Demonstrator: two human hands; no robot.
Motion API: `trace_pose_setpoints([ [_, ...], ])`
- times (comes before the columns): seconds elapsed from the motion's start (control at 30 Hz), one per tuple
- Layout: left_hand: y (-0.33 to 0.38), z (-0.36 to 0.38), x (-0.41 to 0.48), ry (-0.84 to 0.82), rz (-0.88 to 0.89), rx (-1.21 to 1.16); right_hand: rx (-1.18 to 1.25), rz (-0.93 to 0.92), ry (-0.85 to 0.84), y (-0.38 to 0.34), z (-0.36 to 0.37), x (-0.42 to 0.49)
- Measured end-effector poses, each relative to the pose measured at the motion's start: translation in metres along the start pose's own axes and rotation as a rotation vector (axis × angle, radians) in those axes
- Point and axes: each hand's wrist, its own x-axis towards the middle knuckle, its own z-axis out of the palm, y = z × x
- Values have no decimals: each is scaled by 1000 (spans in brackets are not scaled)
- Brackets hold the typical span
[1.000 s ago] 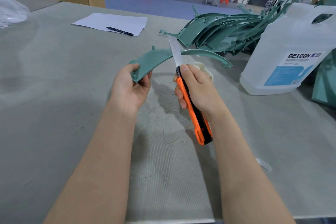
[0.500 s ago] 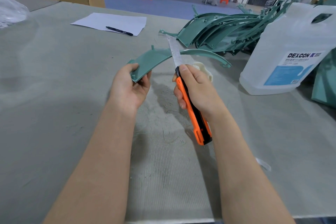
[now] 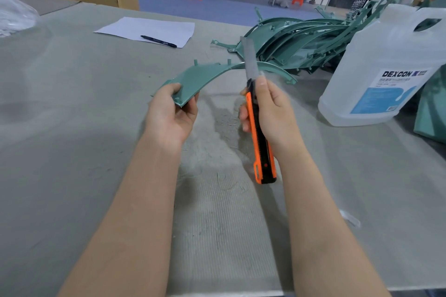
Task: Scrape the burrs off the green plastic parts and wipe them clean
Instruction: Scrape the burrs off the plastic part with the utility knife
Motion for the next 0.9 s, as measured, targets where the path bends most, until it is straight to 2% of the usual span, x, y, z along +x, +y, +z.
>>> trace_pose_setpoints([
  [0.13, -1, 0, 1, 8, 9, -4, -174, -97, 113, -1, -2, 2],
  [0.23, -2, 1, 2, 7, 10, -11, -338, -203, 87, 0, 2, 2],
  [0.37, -3, 2, 2, 23, 18, -21, -414, -272, 24, 5, 7, 0],
  [0.47, -3, 1, 3, 30, 21, -31, -475, -337, 86, 10, 11, -2],
  [0.9, -5, 3, 0, -11, -14, -36, -673, -249, 153, 17, 19, 1],
])
